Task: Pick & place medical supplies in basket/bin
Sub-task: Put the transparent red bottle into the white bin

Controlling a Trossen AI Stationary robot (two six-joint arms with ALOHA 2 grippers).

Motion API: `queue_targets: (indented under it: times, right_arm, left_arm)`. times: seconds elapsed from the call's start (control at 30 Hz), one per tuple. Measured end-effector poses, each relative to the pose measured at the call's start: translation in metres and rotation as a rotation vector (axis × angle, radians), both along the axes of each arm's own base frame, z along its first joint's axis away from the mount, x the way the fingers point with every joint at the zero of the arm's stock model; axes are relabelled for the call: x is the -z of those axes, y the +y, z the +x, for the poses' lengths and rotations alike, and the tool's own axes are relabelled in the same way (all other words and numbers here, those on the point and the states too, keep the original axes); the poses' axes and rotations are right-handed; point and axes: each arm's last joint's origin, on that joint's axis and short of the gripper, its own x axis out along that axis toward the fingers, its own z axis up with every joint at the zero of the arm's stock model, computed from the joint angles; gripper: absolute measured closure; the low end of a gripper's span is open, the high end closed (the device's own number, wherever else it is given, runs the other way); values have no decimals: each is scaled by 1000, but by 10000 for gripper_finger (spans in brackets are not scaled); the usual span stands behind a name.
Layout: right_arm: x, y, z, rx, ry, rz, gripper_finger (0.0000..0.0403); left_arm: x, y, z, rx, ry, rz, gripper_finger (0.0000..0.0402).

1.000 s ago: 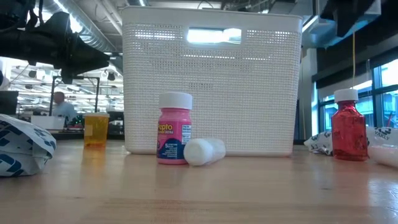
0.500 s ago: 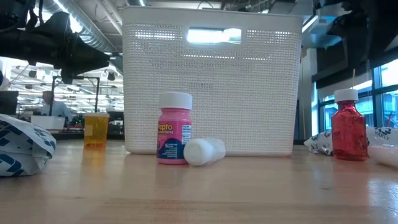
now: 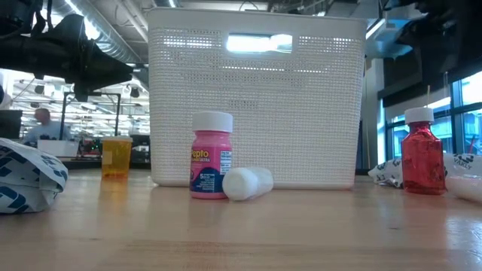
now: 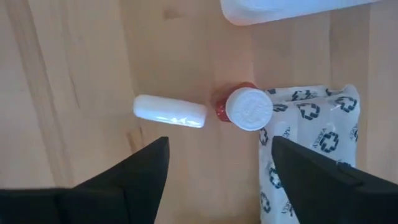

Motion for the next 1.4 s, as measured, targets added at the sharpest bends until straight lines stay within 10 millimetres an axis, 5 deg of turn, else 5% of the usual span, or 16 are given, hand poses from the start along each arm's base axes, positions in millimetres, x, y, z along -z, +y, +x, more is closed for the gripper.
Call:
queue_targets:
  times: [0.43, 0.63, 1.03, 1.4]
  right_arm:
    - [1, -2, 3, 191, -73, -57, 120]
    - [20, -7, -7, 263, -84, -37, 129]
    - [45, -12, -12, 254, -135, -21, 130]
    - [46, -18, -9, 281, -155, -50, 130]
  left_arm:
    - [0, 0, 0, 0, 0, 0, 304]
    - [0, 0, 0, 0, 0, 0, 304]
    - [0, 0, 0, 0, 0, 0, 304]
    - [0, 0, 0, 0, 0, 1, 304]
